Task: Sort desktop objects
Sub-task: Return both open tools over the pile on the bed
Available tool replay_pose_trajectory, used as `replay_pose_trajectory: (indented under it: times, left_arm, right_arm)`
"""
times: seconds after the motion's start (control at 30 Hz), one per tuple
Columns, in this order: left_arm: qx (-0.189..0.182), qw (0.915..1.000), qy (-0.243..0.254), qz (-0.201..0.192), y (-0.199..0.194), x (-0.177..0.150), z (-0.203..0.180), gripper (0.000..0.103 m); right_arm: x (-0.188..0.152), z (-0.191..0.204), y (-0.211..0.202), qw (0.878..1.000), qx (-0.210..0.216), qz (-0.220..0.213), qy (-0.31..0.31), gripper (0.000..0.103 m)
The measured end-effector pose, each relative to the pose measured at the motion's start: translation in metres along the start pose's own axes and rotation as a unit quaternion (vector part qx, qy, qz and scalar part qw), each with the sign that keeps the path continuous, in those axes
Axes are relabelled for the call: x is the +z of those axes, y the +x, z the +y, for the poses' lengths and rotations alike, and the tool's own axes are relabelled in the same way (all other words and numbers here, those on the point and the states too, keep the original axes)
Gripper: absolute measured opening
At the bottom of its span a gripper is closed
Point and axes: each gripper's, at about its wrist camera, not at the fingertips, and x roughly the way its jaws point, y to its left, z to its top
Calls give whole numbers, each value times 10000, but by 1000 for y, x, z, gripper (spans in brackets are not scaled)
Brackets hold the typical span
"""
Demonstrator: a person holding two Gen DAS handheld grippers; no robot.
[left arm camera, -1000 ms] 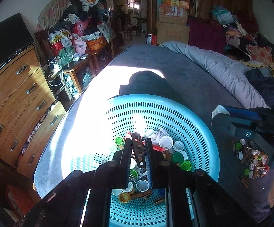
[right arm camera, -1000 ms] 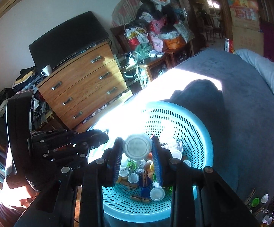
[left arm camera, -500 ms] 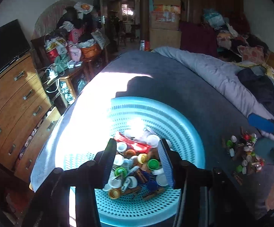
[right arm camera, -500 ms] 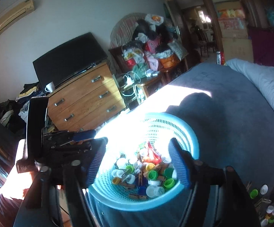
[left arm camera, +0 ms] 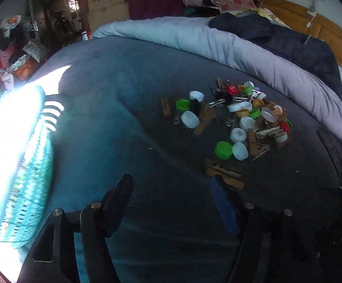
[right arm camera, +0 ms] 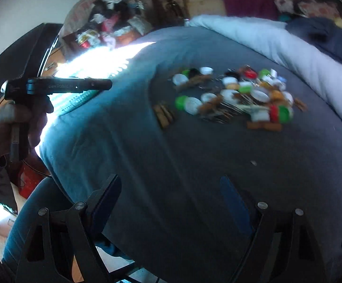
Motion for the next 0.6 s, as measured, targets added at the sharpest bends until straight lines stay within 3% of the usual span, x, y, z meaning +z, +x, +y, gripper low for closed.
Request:
replay_pose_trajectory:
  times: [0.13, 0.23, 0.3, 0.37, 0.47, 0.53, 0.6]
  left_arm:
    - [-574, 9977, -274, 219, 25, 5, -35, 71]
    - [-488, 9971, 179, 557, 42, 2, -68, 71]
    - [-61, 9958, 459, 789, 55, -2, -74, 70]
    - [887, 9921, 366, 805, 53, -7, -51, 69]
    - [1290, 9877, -538, 697, 25, -19, 11, 69]
    - [1583, 9835, -597, 642, 11, -25, 32, 69]
    - [1515, 9860, -526, 466, 0, -26, 35, 69]
  right_arm:
    - [-12, -36, -4, 9978, 93, -129, 637, 86]
    - [-8, -43, -2, 9964, 254, -290, 752, 86]
    - [-8, -47, 3, 9958, 361, -278, 797, 86]
    - [-10, -49, 5, 9954, 410, -248, 828, 86]
    - [-10, -48, 3, 9948, 501, -300, 840, 86]
    - [-11, -48, 5, 9942, 542, -272, 887, 86]
    - [-11, -49, 10, 9938, 567, -231, 931, 86]
